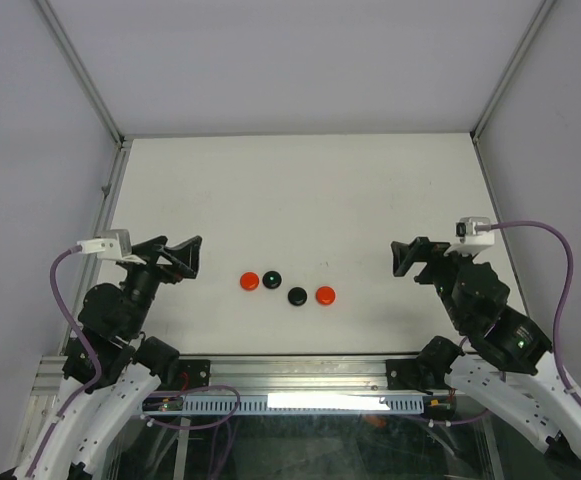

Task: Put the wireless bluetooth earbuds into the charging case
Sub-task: Reset both arms

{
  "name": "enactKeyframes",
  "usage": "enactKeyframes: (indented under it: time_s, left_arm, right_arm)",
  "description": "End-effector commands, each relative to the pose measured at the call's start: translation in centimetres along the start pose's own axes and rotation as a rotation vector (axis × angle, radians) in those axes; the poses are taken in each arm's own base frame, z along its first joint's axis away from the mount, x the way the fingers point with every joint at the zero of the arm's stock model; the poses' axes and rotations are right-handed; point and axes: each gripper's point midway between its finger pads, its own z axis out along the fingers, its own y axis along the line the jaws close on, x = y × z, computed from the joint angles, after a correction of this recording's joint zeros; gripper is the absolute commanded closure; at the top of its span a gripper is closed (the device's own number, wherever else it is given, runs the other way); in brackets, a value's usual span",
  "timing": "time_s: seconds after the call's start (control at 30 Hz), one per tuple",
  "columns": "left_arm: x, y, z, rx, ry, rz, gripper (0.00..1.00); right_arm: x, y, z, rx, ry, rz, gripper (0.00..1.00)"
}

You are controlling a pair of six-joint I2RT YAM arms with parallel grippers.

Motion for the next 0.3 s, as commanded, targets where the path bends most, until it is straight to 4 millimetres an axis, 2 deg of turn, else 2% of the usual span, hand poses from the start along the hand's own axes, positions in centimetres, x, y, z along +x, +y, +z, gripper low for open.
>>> enactKeyframes:
  time_s: [0.0, 0.27]
  left_arm:
    - [-1.01, 0.52, 0.12, -0.017, -0.068, 0.025, 0.01]
    - [-0.49, 0.77, 0.29, -0.023, -0.054, 0.041, 0.01]
  right_arm:
    - [-0.92, -0.39, -0.14, 0.015, -0.045, 0.012, 0.01]
    - [-0.51, -0.20, 0.22, 0.021, -0.017, -0.010, 0.01]
